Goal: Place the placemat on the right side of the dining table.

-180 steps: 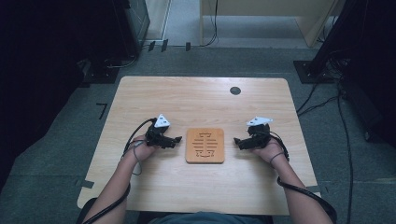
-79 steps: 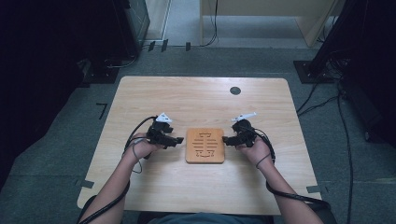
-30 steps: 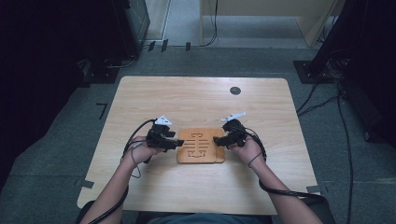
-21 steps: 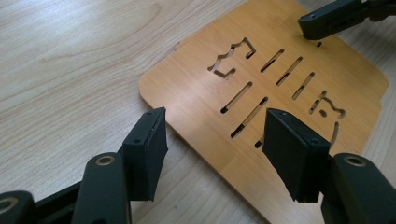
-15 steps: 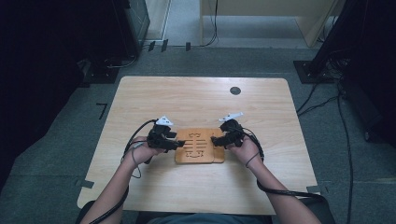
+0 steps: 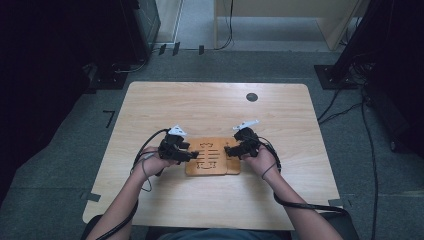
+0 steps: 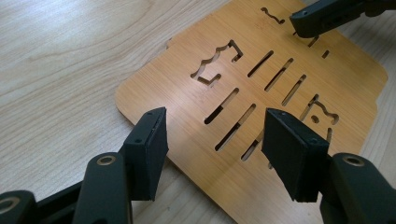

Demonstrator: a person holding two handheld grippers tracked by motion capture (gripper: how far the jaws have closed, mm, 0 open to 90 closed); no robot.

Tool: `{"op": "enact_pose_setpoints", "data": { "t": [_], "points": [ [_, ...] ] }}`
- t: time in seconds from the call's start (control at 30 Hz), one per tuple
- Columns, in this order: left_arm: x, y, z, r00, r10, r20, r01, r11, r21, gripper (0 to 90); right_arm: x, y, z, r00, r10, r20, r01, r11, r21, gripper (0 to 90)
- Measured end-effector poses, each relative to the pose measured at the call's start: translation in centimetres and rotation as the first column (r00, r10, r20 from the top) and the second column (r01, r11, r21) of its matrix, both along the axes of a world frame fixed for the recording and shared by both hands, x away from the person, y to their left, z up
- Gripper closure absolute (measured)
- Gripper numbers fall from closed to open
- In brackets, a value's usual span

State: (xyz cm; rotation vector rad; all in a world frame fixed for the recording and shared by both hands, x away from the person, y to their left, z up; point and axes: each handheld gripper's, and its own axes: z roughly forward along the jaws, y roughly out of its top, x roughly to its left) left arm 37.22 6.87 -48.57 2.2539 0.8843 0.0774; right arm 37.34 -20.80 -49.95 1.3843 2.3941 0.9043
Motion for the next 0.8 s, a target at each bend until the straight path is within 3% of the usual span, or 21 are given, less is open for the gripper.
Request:
{"op": "enact_pose_setpoints", "data": {
  "t": [0.43,0.8],
  "points": [
    [-0.1,-0.3,-0.4,1.0000,-0.007,0.006,0.006,1.0000,0.007,39.5,-0.3,0.4,1.1,0.9998,0.004,0.021,-0.004,1.000,-0.004,22.0],
    [-0.1,-0.3,-0.5,1.0000,-0.004,-0.005,0.004,0.9999,0.011,38.7,-0.4,1.3,2.1,0.9993,0.037,-0.003,-0.037,0.999,-0.013,16.9]
  ]
}}
